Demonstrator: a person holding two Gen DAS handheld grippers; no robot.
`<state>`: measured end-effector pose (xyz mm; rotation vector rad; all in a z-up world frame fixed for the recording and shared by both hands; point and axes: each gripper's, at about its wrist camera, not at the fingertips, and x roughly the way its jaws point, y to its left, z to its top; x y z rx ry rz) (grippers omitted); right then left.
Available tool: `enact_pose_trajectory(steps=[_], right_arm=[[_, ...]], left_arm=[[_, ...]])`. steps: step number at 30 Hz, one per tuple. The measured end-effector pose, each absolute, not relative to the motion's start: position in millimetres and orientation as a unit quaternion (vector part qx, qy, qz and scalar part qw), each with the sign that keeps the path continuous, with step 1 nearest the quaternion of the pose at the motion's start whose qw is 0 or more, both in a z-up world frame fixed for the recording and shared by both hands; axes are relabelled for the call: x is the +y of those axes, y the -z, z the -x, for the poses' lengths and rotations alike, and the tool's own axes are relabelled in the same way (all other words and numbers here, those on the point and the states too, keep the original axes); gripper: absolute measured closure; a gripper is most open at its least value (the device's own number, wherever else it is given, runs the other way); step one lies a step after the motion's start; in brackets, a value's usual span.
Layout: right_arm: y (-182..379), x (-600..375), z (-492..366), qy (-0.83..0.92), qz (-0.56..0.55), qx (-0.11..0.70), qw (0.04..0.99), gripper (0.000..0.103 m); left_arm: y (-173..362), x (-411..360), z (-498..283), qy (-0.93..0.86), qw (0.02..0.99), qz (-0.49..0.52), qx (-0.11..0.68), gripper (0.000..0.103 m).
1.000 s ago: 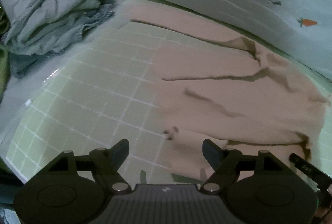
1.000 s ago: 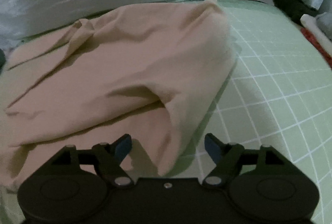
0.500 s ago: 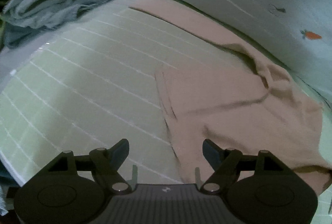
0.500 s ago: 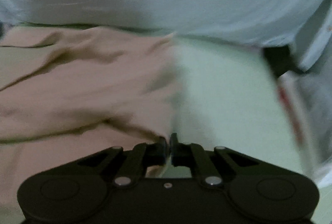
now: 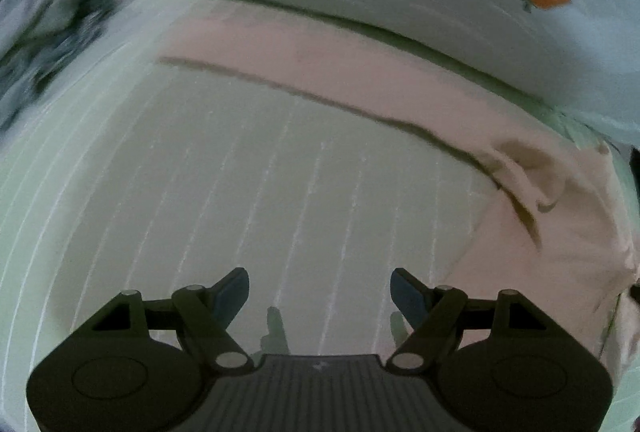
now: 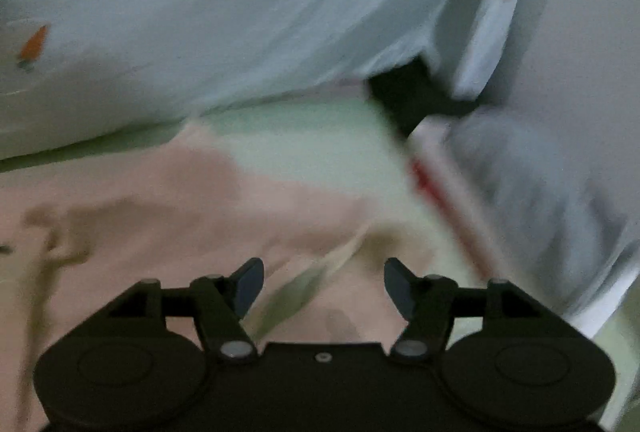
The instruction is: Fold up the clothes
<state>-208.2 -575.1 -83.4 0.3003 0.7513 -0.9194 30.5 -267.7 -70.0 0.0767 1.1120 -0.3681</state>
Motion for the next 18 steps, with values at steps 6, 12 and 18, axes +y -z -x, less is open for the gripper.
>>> enact_pose_trajectory(steps=[6, 12, 18], right_arm=[[113, -528, 171, 0.373, -0.145, 0.417, 0.816, 0.041], [114, -513, 182, 0.364, -0.133, 0.439, 0.811, 0.086], [111, -511, 218, 0.404, -0.112, 0.45, 0.788, 0.098]], left_arm=[[64, -304, -38, 0.226, 0.825, -0.077, 0.511, 0.024], [67, -291, -14, 0.227, 0.82, -0.08, 0.519, 0.024], [70, -283, 14, 0.228, 0.818, -0.085, 0.522, 0.024]])
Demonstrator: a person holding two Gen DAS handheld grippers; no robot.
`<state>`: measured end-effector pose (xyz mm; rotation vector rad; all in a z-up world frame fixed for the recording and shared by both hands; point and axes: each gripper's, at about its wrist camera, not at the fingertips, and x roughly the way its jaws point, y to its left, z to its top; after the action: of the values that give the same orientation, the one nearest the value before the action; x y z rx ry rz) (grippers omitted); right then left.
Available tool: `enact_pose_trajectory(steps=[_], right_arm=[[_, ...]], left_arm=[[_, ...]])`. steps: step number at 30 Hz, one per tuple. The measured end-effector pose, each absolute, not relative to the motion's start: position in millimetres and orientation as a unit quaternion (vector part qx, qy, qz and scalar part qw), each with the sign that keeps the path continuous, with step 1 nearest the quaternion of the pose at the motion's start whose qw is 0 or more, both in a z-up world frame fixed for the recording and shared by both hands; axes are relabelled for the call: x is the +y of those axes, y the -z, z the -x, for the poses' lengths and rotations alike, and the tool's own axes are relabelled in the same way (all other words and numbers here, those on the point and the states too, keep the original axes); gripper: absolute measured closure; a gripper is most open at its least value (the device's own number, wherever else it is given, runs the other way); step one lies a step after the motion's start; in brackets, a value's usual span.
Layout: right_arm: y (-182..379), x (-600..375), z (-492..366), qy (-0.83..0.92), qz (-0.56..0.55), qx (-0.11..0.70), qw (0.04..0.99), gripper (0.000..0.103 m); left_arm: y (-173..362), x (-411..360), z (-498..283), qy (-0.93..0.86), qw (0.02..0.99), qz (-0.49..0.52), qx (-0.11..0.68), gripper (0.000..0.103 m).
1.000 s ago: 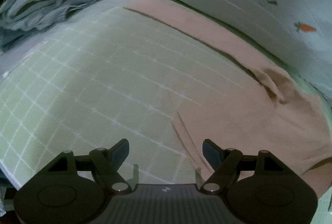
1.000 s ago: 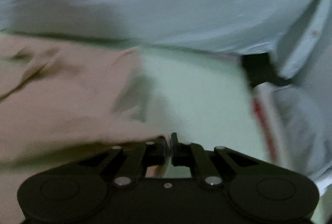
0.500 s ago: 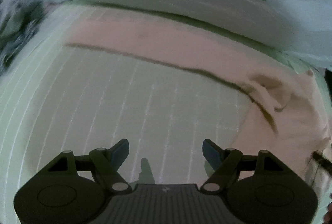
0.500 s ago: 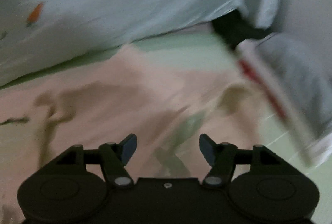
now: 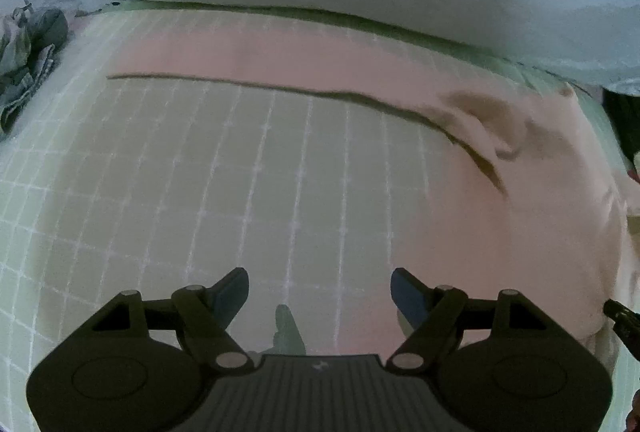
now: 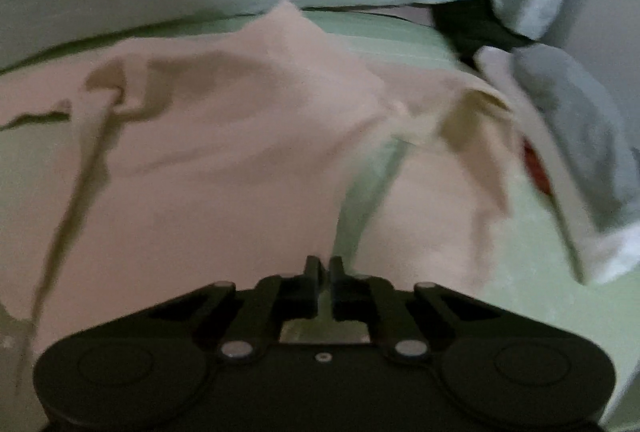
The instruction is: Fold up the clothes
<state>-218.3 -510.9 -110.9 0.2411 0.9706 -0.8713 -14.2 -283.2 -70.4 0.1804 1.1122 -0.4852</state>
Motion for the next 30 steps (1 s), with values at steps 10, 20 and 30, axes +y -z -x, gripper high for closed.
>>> enact_pose_trajectory(steps=[10, 20, 30], right_arm=[[103, -519, 275, 0.416, -0.159, 0.433, 0.784, 0.089], [94, -529, 267, 0.378, -0.114, 0.418, 0.818, 0.065], [97, -555, 242, 0.377, -0.121, 0.417, 0.818, 0.062]], left_arm=[[75, -315, 43, 0.273, 0.8, -0.102, 0.525, 0.024], [100, -388, 46, 0.349, 0.772, -0.157, 0.508, 0.027], [108, -378, 12, 0.321, 0.794, -0.112, 0.505, 0.103]])
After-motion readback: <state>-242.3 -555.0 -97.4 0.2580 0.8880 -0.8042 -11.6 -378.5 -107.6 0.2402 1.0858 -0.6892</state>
